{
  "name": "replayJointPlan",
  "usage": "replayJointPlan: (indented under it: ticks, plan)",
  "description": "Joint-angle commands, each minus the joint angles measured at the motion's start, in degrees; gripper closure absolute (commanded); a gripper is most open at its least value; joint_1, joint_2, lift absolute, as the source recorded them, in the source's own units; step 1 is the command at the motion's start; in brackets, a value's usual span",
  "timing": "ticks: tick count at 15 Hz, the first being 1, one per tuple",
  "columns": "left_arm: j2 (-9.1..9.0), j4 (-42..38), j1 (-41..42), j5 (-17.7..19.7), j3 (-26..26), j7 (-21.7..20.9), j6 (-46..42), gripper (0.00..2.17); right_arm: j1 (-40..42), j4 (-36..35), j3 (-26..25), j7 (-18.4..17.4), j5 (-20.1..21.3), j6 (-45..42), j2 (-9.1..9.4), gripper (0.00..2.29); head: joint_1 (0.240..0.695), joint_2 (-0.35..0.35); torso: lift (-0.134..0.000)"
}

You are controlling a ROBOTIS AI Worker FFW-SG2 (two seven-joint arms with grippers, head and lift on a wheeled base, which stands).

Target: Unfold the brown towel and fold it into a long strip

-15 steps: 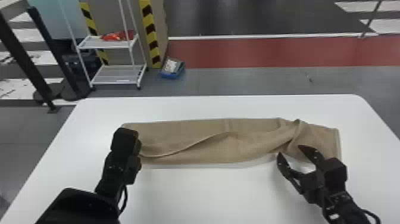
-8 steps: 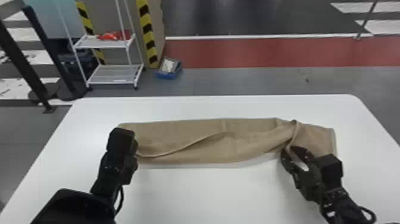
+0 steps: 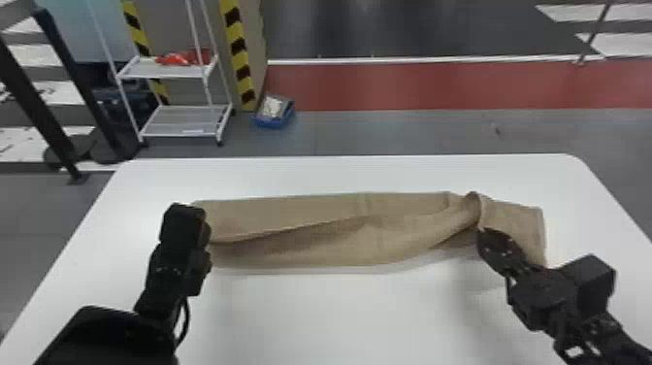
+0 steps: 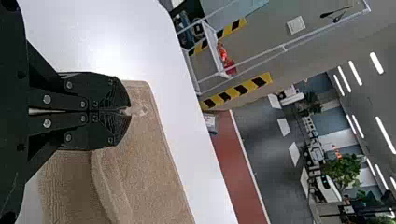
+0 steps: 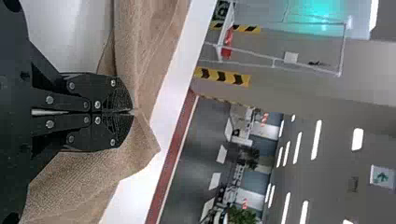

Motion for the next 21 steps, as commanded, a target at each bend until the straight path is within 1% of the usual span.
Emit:
replayJointPlan:
  ticks: [1,2,4,5,7,8,10,12,14,16,18,20,21]
  plan:
    - [0.0,-1.2,0.2,0.0,2.1,1.2,0.0,1.62,3.1,-5.7,-6.9,7.2,-3.3,-0.8,-0.34,1.18,0.695,0.074,-0.121]
    - [0.0,-2.5,0.8,0.1,3.3,1.2,0.3,1.62,3.7,-7.3,-10.1,10.2,-5.5,-0.8,-0.25,1.18,0.695,0.079,-0.121]
    - [0.09,-8.2,3.4,-0.1,5.0,1.2,3.1,1.62,4.9,-10.2,-17.5,17.3,-10.6,-1.0,-0.25,1.18,0.695,0.075,-0.121]
    - [0.18,-10.8,4.5,-0.1,5.3,1.2,5.1,1.62,4.9,-10.8,-20.4,20.1,-12.5,-1.0,-0.25,1.18,0.695,0.069,-0.121]
    - [0.27,-17.3,7.4,-0.2,6.7,1.2,10.0,1.62,4.3,-10.8,-27.0,27.4,-18.1,-1.5,-0.25,1.18,0.695,0.042,-0.121]
    - [0.62,-20.3,8.5,-0.3,6.8,1.2,13.5,1.62,3.6,-10.5,-29.4,29.7,-18.8,-1.5,-0.34,1.18,0.695,0.033,-0.121]
    - [0.88,-25.1,9.5,-0.8,6.7,1.2,22.5,1.62,1.9,-7.8,-30.6,33.6,-18.2,-4.0,-0.95,1.18,0.695,0.012,-0.121]
    - [0.88,-26.7,9.6,-0.9,5.8,1.0,25.5,1.62,1.7,-5.0,-29.6,34.1,-17.0,-5.0,-1.66,1.18,0.695,-0.002,-0.121]
    - [0.79,-26.1,9.3,-1.0,4.2,0.6,25.6,1.62,0.3,-1.2,-28.1,34.1,-14.8,-6.2,-1.74,1.18,0.695,-0.009,-0.121]
    - [0.62,-23.6,7.2,-1.1,1.5,1.2,23.7,1.62,-1.3,2.0,-27.2,34.1,-12.5,-6.4,-1.83,1.18,0.695,-0.019,-0.121]
    - [0.62,-20.2,3.8,-1.1,-0.3,1.3,21.6,1.62,-2.8,5.3,-27.0,34.0,-11.4,-6.6,-2.1,1.18,0.695,-0.044,-0.121]
    - [0.62,-17.0,-0.2,-1.6,-2.1,2.0,21.6,1.62,-3.8,8.5,-26.9,33.2,-11.2,-8.0,-2.89,1.18,0.695,-0.064,-0.121]
    - [0.53,-15.0,-2.4,-2.8,-3.1,2.5,21.8,1.62,-4.7,10.5,-27.1,32.9,-11.2,-8.0,-3.24,1.18,0.695,-0.075,-0.121]
